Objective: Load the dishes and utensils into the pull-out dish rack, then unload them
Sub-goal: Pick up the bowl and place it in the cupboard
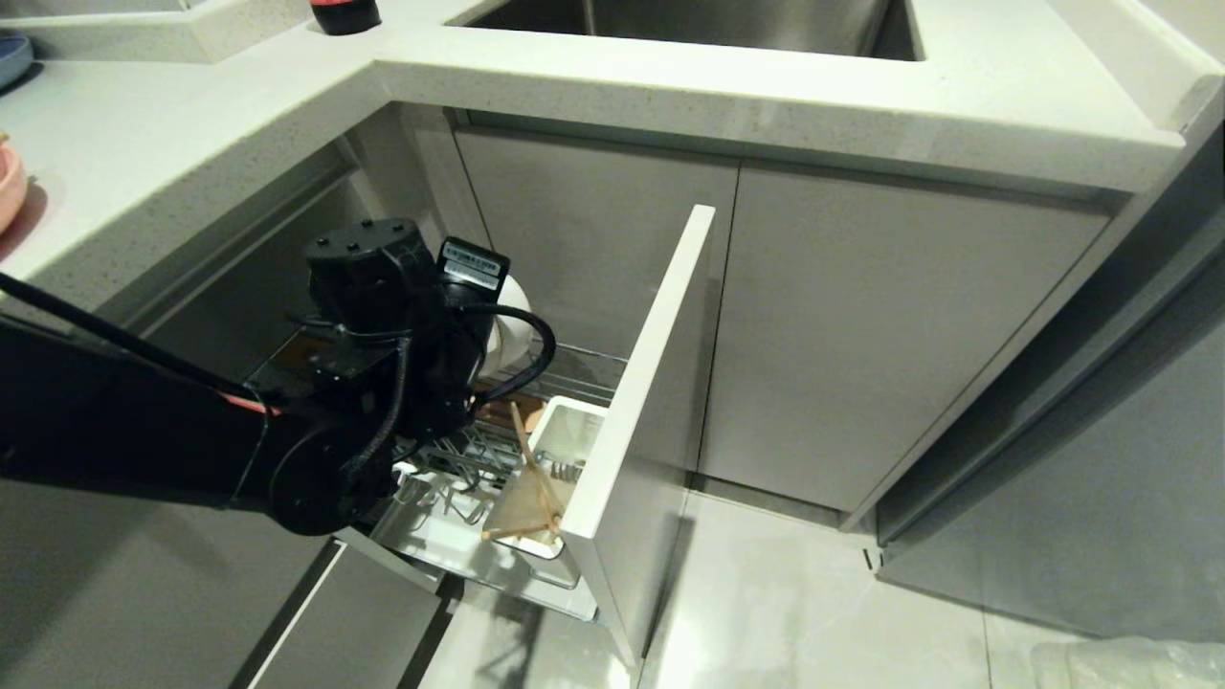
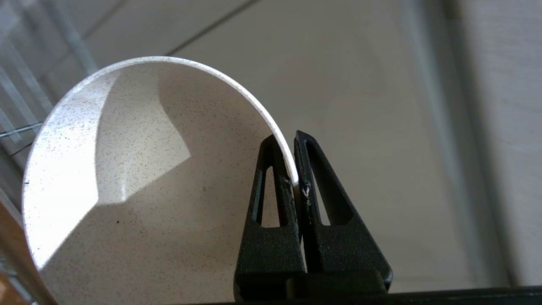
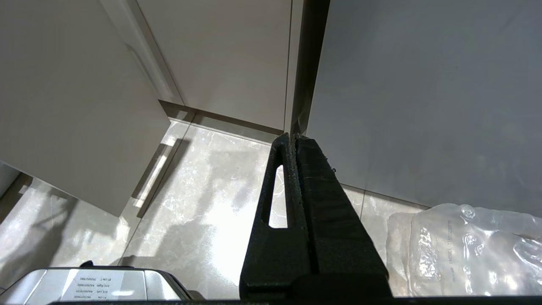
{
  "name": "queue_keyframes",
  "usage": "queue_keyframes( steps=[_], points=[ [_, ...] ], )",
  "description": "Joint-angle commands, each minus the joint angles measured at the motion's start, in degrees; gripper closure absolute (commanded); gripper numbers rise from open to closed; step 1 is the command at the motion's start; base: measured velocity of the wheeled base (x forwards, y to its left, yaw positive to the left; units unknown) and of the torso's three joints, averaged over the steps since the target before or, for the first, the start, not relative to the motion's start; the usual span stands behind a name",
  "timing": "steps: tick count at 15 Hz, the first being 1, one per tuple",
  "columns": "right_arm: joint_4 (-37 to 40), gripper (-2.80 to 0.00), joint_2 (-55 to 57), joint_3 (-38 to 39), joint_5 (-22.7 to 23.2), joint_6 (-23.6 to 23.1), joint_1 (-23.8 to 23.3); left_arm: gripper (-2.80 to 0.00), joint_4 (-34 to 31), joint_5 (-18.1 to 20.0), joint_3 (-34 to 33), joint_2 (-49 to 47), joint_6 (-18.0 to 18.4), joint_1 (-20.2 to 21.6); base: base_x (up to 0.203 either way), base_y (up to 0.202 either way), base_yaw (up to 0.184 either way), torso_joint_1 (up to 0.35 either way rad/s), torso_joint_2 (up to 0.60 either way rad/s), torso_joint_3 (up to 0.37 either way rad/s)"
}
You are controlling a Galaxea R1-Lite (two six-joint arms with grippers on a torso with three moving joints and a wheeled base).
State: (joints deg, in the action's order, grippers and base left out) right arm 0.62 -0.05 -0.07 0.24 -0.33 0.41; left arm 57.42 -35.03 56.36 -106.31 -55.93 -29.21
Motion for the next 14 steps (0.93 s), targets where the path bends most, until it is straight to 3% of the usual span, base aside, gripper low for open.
queue_keyframes(
  steps=[1, 9, 12, 14],
  points=[
    [-0.01, 0.00, -0.04, -0.01, 0.02, -0.02, 0.02, 0.00, 0.33, -0.01, 0.25, -2.06, -0.94, 1.03, 0.000, 0.000, 0.000, 0.000, 0.00, 0.000],
    [-0.01, 0.00, -0.04, -0.01, 0.02, -0.02, 0.02, 0.00, 4.04, 3.28, 1.74, -5.93, -3.43, 5.19, 0.000, 0.000, 0.000, 0.000, 0.00, 0.000],
    [-0.01, 0.00, -0.04, -0.01, 0.02, -0.02, 0.02, 0.00, 4.72, 4.97, 1.65, -5.93, -6.70, 6.00, 0.000, 0.000, 0.000, 0.000, 0.00, 0.000],
    [-0.01, 0.00, -0.04, -0.01, 0.02, -0.02, 0.02, 0.00, 6.89, 5.21, 1.74, -6.01, -6.94, 6.09, 0.000, 0.000, 0.000, 0.000, 0.00, 0.000]
  ],
)
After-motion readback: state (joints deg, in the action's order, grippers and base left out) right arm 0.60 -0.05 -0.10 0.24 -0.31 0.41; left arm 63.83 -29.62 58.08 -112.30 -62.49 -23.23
